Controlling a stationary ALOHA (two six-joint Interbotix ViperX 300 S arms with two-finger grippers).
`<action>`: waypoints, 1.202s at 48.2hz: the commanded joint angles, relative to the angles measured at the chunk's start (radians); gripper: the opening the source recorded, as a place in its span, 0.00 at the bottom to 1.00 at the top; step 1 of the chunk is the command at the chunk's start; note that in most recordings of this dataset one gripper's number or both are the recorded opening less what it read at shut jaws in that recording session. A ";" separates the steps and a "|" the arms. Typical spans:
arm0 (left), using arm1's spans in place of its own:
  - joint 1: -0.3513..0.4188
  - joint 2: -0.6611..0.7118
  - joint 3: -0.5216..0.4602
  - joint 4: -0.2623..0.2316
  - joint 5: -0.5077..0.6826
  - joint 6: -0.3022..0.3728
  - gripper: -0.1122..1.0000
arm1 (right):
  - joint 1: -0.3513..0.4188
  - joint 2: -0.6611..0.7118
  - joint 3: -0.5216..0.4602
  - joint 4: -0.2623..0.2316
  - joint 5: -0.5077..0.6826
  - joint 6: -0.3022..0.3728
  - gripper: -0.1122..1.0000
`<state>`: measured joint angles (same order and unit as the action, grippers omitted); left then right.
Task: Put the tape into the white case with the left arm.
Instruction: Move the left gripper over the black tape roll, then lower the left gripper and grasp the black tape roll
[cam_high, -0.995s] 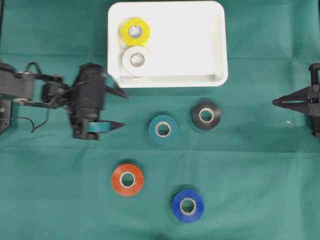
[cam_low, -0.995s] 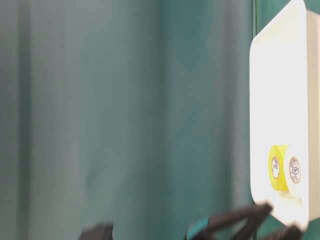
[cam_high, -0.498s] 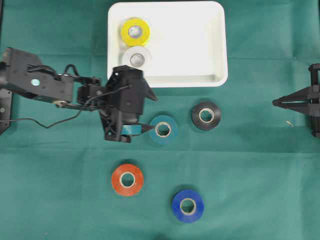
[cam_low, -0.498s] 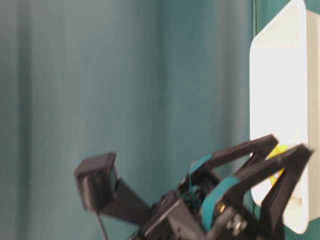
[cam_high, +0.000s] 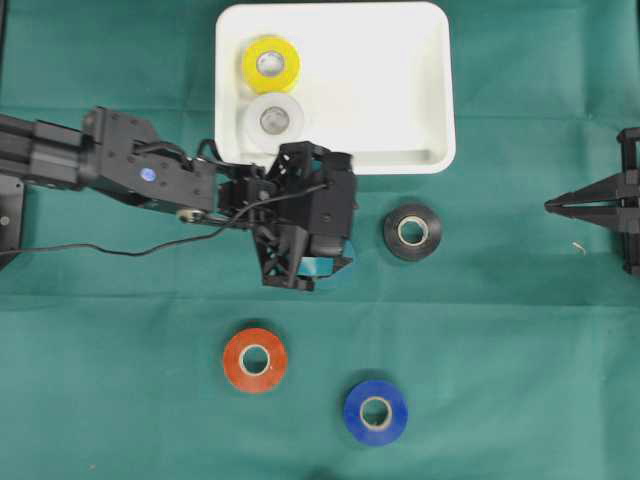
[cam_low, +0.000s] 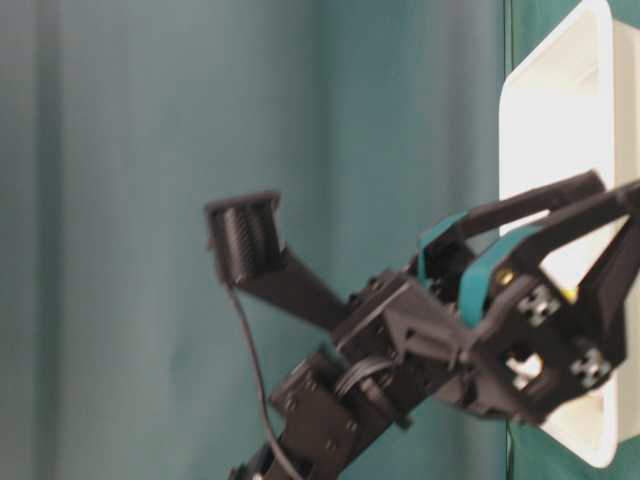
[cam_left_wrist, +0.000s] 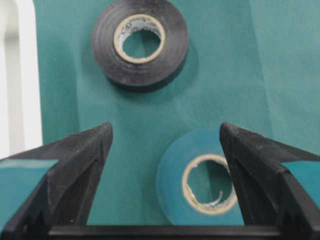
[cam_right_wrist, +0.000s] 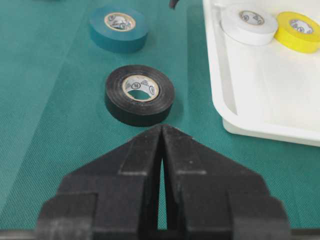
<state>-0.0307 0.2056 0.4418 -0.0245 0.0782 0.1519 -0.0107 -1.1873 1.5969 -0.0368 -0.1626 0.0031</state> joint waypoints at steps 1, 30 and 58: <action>0.003 0.006 -0.055 0.002 0.009 0.006 0.88 | -0.002 0.005 -0.009 -0.002 -0.012 0.002 0.02; -0.008 0.175 -0.256 0.003 0.117 0.048 0.88 | 0.000 0.005 -0.009 0.000 -0.012 0.002 0.02; -0.023 0.272 -0.383 0.003 0.186 0.101 0.88 | -0.002 0.005 -0.009 0.000 -0.012 0.002 0.02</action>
<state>-0.0506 0.4878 0.0936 -0.0230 0.2592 0.2516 -0.0107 -1.1873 1.5969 -0.0368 -0.1641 0.0031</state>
